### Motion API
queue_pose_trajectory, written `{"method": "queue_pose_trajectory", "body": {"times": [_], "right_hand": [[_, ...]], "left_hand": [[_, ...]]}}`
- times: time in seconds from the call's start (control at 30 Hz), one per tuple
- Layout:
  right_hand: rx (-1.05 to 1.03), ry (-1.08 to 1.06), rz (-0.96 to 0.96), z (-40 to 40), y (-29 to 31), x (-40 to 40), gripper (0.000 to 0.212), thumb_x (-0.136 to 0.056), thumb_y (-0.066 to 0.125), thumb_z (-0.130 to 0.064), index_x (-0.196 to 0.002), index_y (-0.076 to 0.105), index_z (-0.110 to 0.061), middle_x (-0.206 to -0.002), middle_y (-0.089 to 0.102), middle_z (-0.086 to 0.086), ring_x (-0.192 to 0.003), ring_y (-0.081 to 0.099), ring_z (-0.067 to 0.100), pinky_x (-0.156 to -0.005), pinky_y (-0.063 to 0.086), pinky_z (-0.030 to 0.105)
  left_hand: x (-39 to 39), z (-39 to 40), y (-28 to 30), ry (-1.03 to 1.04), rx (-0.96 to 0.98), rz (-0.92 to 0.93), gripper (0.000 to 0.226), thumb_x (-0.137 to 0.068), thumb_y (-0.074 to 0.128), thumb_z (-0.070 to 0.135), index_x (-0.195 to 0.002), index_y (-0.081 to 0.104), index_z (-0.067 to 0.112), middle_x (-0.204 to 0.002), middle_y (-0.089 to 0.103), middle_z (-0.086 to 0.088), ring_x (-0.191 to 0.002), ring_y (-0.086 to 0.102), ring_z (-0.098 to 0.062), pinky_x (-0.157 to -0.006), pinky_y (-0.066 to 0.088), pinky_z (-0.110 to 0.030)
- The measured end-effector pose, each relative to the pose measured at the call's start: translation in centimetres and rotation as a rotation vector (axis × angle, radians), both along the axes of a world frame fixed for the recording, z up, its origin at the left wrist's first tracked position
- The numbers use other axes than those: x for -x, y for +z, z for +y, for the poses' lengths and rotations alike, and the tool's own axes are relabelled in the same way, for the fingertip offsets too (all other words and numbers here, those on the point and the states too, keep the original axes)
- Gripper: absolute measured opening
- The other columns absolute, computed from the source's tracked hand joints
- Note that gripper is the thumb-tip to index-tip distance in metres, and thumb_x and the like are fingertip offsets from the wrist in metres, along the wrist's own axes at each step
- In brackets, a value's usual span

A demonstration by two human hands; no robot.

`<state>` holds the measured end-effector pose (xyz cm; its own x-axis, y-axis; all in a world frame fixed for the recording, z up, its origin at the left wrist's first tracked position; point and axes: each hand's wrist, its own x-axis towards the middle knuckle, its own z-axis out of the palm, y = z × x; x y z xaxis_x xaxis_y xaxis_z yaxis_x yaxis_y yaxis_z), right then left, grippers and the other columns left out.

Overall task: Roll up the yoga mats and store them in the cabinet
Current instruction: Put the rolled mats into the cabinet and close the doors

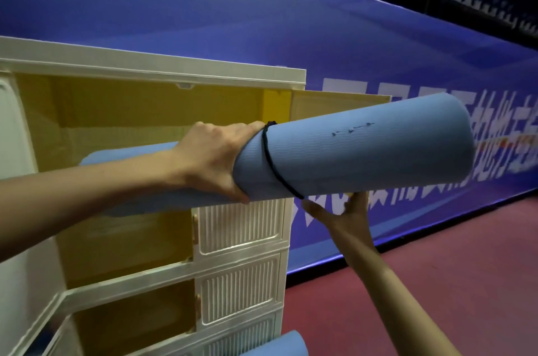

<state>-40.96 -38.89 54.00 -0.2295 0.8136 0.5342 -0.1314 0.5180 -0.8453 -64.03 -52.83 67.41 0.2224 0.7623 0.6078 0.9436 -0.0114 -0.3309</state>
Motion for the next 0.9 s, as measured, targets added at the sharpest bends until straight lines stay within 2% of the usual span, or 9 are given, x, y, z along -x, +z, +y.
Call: {"method": "queue_pose_trajectory", "body": {"times": [0.1, 0.2, 0.3, 0.47, 0.53, 0.6, 0.67, 0.77, 0.9], "right_hand": [[-0.035, -0.327, 0.112, 3.0, 0.4, -2.2, 0.111, -0.056, 0.093, -0.062, -0.146, 0.039, -0.025, -0.145, 0.045, 0.000, -0.138, 0.042, 0.022, -0.117, 0.038, 0.047], [-0.005, -0.394, 0.087, 4.8, 1.5, -4.3, 0.121, -0.059, 0.088, -0.052, -0.157, 0.025, -0.017, -0.153, 0.034, 0.006, -0.141, 0.036, 0.022, -0.116, 0.038, 0.042], [-0.067, -0.329, -0.052, 5.7, 1.6, -3.4, 0.104, -0.069, 0.093, -0.036, -0.152, 0.032, -0.018, -0.144, 0.041, 0.004, -0.123, 0.047, 0.014, -0.096, 0.048, 0.030], [-0.214, -0.564, -0.111, 7.1, 1.7, -3.0, 0.030, -0.096, 0.063, -0.028, -0.111, 0.056, -0.003, -0.103, 0.065, 0.015, -0.087, 0.066, 0.035, -0.070, 0.052, 0.043], [-0.214, -0.572, -0.068, 7.8, 0.8, -3.1, 0.038, -0.090, 0.058, -0.028, -0.101, 0.066, 0.007, -0.101, 0.072, 0.024, -0.098, 0.067, 0.038, -0.085, 0.053, 0.042], [-0.185, -0.448, -0.021, 7.6, 0.5, -3.2, 0.056, -0.083, 0.072, -0.048, -0.104, 0.070, 0.004, -0.115, 0.071, 0.018, -0.113, 0.062, 0.022, -0.098, 0.046, 0.026], [-0.083, -0.414, -0.166, 7.0, 0.9, -3.8, 0.069, -0.079, 0.062, -0.076, -0.073, 0.063, -0.007, -0.087, 0.072, 0.019, -0.086, 0.066, 0.032, -0.071, 0.048, 0.032], [-0.137, -0.594, -0.285, 6.7, 1.8, -5.2, 0.036, -0.095, 0.047, -0.035, -0.073, 0.052, -0.007, -0.060, 0.052, 0.011, -0.061, 0.045, 0.035, -0.053, 0.028, 0.031], [-0.145, -0.603, -0.499, 6.3, 2.5, -5.4, 0.018, -0.095, 0.061, -0.032, -0.094, 0.052, -0.017, -0.083, 0.064, 0.008, -0.080, 0.062, 0.039, -0.071, 0.051, 0.046]], "left_hand": [[0.3, 0.8, 0.7, 0.034, -0.044, -0.002, 0.115, -0.047, 0.073, 0.081, -0.147, 0.042, 0.032, -0.120, 0.069, 0.009, -0.097, 0.068, -0.023, -0.073, 0.056, -0.042], [0.5, 1.6, 1.5, 0.058, -0.106, -0.030, 0.119, -0.048, 0.074, 0.081, -0.150, 0.040, 0.030, -0.117, 0.069, 0.005, -0.093, 0.068, -0.027, -0.071, 0.055, -0.043], [0.3, 1.8, 1.8, 0.080, -0.114, -0.029, 0.122, -0.048, 0.074, 0.082, -0.152, 0.038, 0.029, -0.115, 0.069, 0.004, -0.092, 0.067, -0.028, -0.071, 0.055, -0.044], [0.7, 1.1, 1.8, 0.041, -0.172, 0.178, 0.123, -0.049, 0.079, 0.073, -0.150, 0.045, 0.011, -0.122, 0.068, -0.008, -0.099, 0.070, -0.032, -0.066, 0.058, -0.044], [0.9, 1.2, 2.3, 0.034, -0.209, 0.304, 0.115, -0.053, 0.081, 0.064, -0.146, 0.050, 0.006, -0.123, 0.067, -0.013, -0.102, 0.070, -0.033, -0.067, 0.059, -0.042], [1.6, 1.3, 3.0, 0.032, -0.194, 0.351, 0.112, -0.053, 0.083, 0.060, -0.146, 0.051, 0.006, -0.125, 0.066, -0.013, -0.104, 0.069, -0.032, -0.070, 0.057, -0.041], [2.8, 1.0, 3.4, 0.036, -0.122, 0.322, 0.116, -0.052, 0.082, 0.065, -0.148, 0.047, 0.009, -0.126, 0.065, -0.009, -0.102, 0.069, -0.030, -0.068, 0.058, -0.040], [5.6, 0.5, 2.8, 0.066, -0.047, 0.235, 0.124, -0.049, 0.080, 0.071, -0.151, 0.038, 0.015, -0.130, 0.064, -0.006, -0.105, 0.069, -0.029, -0.068, 0.059, -0.043], [8.8, 0.7, 1.4, 0.117, 0.026, 0.200, 0.127, -0.043, 0.085, 0.068, -0.148, 0.039, 0.015, -0.132, 0.065, -0.006, -0.107, 0.070, -0.029, -0.067, 0.061, -0.045]]}}
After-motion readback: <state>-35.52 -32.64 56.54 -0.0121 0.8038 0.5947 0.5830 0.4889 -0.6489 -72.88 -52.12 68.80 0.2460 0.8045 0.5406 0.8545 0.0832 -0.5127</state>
